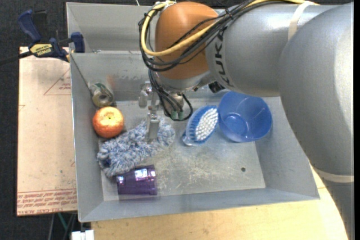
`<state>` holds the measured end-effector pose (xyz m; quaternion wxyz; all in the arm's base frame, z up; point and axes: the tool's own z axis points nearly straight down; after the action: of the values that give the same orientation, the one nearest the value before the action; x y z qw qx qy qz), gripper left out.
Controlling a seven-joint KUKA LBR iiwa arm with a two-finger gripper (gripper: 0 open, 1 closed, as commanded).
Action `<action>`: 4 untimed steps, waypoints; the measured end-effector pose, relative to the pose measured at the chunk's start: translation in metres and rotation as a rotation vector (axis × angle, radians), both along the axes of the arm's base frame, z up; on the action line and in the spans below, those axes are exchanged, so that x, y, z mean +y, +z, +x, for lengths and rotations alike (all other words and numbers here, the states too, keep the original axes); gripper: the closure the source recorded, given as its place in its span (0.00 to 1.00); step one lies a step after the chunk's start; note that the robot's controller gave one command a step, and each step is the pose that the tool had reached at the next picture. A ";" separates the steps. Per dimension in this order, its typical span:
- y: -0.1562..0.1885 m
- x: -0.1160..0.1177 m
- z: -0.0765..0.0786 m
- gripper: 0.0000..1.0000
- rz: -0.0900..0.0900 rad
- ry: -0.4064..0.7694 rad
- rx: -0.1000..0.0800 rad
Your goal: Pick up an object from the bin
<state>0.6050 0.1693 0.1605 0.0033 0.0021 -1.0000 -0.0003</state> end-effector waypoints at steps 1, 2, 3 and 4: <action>0.005 -0.001 0.002 0.00 0.001 -0.004 -0.008; -0.090 -0.041 -0.009 0.00 0.002 0.318 -0.003; -0.090 -0.032 -0.006 0.00 0.003 0.474 -0.012; -0.095 -0.040 -0.007 0.00 0.005 0.346 -0.010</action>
Offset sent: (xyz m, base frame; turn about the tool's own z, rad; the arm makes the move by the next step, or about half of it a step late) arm -0.0094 -0.0408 -0.0905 -0.3303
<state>0.5982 0.1294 0.0658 -0.0018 0.1740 -0.9847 -0.0021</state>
